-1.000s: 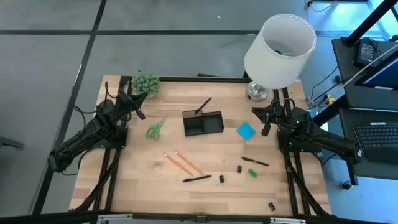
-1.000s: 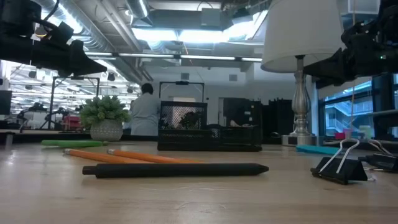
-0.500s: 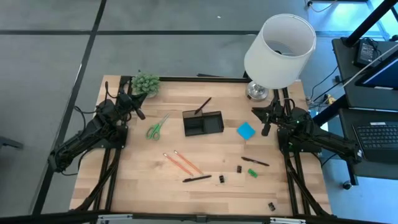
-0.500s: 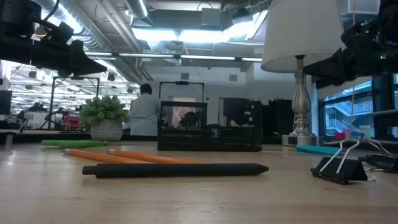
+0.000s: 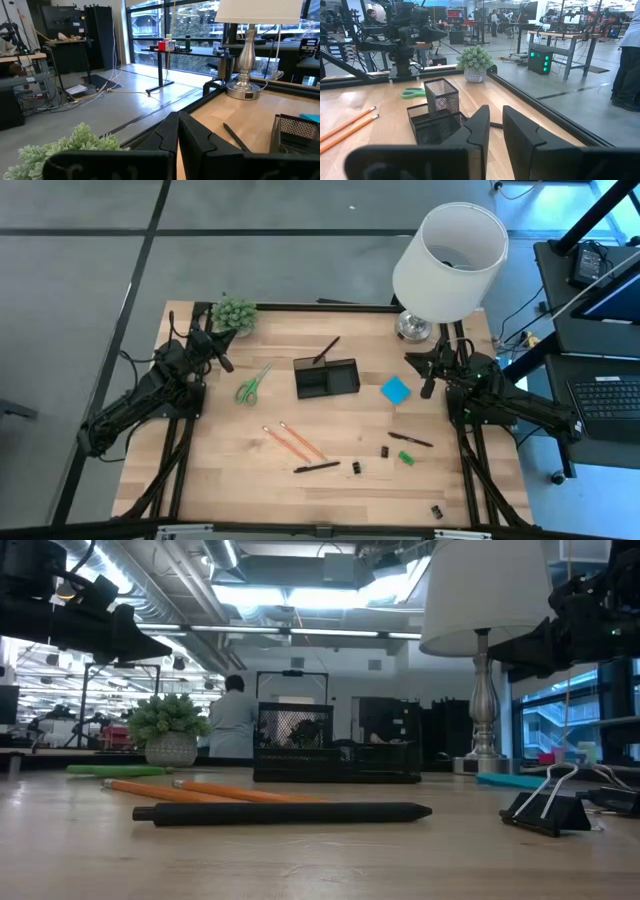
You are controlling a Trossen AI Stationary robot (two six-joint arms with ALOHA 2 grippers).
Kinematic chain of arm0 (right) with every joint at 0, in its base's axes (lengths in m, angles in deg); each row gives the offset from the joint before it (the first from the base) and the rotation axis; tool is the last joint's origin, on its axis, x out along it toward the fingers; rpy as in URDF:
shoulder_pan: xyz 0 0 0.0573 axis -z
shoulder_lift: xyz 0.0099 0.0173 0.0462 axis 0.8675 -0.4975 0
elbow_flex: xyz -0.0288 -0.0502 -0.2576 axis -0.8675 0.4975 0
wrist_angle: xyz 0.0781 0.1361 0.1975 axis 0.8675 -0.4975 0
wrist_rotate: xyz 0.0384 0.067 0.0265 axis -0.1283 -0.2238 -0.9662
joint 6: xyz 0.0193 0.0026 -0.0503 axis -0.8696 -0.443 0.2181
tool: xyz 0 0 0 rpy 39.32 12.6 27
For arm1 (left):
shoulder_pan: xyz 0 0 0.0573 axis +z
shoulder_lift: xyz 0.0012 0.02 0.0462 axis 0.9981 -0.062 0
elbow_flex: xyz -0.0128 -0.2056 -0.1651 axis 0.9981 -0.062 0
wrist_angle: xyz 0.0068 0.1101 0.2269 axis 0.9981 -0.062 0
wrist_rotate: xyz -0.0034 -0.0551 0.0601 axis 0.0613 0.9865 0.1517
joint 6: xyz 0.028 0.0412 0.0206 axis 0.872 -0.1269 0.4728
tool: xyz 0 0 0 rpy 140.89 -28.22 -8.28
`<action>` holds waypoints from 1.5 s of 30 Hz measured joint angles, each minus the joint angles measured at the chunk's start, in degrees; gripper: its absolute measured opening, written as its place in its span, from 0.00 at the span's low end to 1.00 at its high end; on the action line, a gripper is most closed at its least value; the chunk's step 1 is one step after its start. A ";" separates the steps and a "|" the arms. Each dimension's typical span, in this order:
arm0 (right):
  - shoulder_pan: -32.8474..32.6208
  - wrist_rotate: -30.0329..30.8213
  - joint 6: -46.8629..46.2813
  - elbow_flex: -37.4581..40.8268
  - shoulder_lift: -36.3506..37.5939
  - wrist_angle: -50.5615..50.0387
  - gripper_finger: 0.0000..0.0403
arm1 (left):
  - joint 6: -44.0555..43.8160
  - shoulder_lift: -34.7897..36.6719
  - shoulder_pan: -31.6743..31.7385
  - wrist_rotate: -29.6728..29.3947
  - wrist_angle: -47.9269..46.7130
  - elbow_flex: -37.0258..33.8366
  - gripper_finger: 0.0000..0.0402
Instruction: Pick and place office supplies into organizer
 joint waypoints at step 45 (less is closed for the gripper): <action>-0.06 0.46 -4.33 0.00 -0.06 0.04 0.14 | 0.00 0.00 0.00 -0.10 0.19 0.00 0.02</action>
